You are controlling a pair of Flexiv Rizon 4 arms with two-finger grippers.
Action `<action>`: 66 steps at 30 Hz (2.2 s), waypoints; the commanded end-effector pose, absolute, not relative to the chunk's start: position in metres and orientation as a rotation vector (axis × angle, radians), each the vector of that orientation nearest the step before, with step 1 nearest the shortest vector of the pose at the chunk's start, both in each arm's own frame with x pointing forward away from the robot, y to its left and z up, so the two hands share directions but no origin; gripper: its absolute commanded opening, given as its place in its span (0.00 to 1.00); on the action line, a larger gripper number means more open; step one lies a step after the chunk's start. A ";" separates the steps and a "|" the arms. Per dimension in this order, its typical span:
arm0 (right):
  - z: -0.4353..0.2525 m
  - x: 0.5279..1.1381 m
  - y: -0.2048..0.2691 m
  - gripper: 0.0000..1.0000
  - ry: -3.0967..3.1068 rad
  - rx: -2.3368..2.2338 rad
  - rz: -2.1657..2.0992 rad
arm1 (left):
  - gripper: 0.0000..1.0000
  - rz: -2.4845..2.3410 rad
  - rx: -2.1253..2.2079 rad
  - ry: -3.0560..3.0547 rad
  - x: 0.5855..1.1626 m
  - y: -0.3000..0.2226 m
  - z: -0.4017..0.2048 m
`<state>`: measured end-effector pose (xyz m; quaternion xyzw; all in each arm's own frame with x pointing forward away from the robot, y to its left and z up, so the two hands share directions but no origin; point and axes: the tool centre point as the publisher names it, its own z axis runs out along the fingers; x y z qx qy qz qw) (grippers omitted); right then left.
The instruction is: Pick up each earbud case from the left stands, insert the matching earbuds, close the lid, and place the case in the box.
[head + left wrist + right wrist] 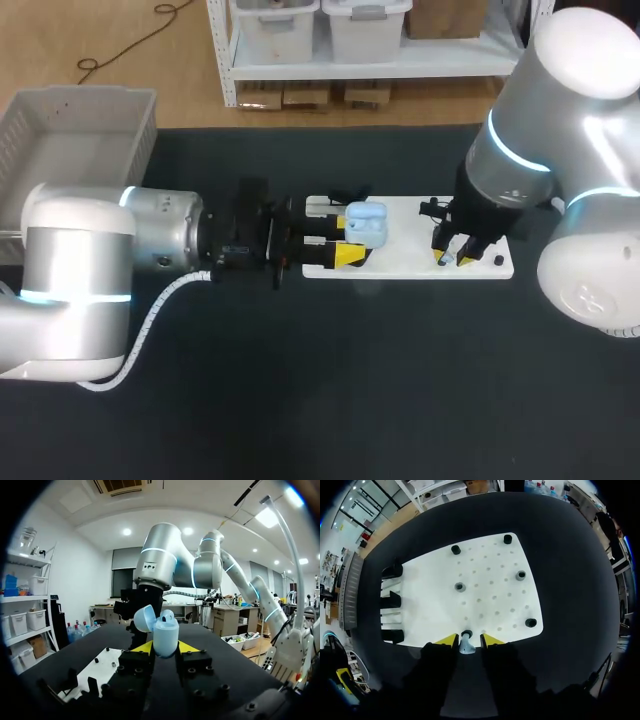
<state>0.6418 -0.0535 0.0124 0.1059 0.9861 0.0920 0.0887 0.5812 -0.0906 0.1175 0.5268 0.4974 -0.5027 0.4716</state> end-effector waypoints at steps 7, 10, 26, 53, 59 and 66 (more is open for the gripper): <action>0.011 0.639 -0.053 0.24 2.933 0.321 0.280 | 0.00 -1.227 1.286 1.216 0.580 -0.090 0.117; 0.011 0.639 -0.053 0.15 2.935 0.323 0.282 | 0.00 -1.227 1.286 1.216 0.580 -0.090 0.117; 0.023 0.636 -0.055 0.00 2.930 0.338 0.283 | 0.00 -1.227 1.286 1.216 0.580 -0.090 0.117; 0.126 0.605 -0.066 0.00 2.886 0.470 0.337 | 0.00 -1.227 1.286 1.216 0.580 -0.090 0.117; 0.155 0.597 -0.054 0.00 2.916 0.406 0.272 | 0.00 -1.227 1.286 1.216 0.580 -0.090 0.117; 0.173 0.586 -0.034 0.00 3.020 0.250 0.202 | 0.00 -1.227 1.286 1.216 0.580 -0.090 0.117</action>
